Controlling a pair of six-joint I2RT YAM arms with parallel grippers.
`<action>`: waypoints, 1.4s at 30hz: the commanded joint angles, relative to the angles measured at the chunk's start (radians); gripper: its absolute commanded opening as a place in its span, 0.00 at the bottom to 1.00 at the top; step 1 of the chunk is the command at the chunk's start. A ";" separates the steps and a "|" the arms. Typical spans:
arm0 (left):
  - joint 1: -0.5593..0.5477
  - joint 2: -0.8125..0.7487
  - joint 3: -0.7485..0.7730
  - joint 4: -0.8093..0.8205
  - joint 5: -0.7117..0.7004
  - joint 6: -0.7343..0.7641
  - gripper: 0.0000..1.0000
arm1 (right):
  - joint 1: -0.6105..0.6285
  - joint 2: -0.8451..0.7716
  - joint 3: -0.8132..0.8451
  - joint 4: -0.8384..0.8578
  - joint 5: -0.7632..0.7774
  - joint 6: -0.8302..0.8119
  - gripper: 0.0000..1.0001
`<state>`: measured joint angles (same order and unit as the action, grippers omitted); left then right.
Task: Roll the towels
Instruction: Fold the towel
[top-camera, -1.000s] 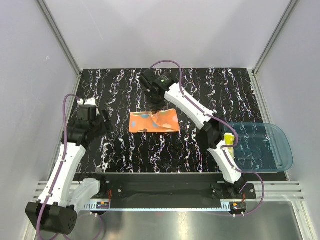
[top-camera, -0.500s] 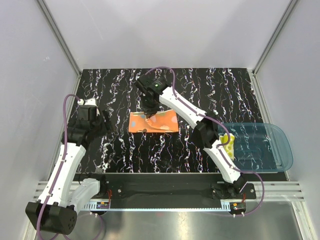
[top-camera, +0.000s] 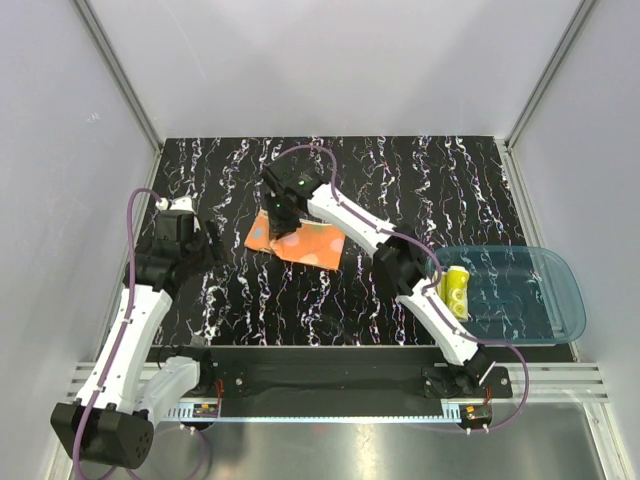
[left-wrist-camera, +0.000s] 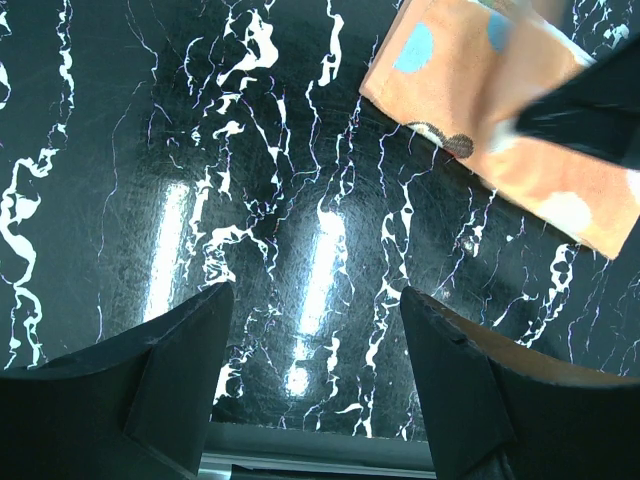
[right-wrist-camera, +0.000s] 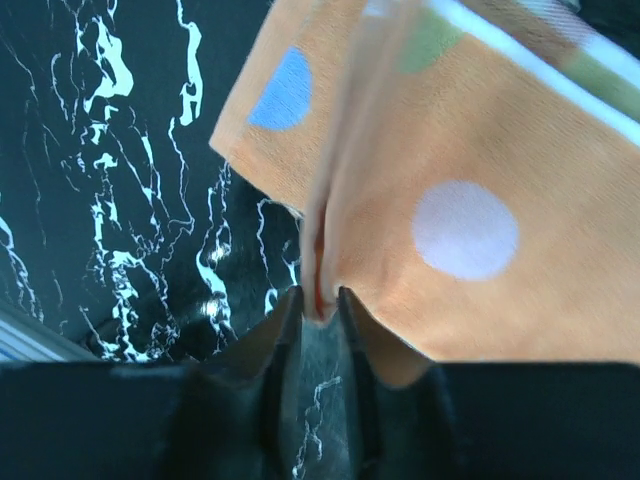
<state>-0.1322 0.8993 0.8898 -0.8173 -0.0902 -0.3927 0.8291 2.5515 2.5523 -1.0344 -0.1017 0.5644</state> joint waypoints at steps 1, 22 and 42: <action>-0.006 0.004 -0.002 0.029 -0.019 -0.005 0.73 | 0.027 0.055 0.008 0.130 -0.087 0.011 0.29; -0.026 0.278 0.035 0.139 0.075 -0.058 0.71 | -0.195 -0.548 -0.692 0.389 -0.115 0.012 0.77; -0.104 0.829 0.278 0.319 0.063 -0.146 0.64 | -0.351 -0.495 -0.939 0.430 -0.233 -0.132 0.66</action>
<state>-0.2325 1.7092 1.1130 -0.5495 -0.0219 -0.5285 0.4847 2.0136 1.5524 -0.6315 -0.3103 0.4728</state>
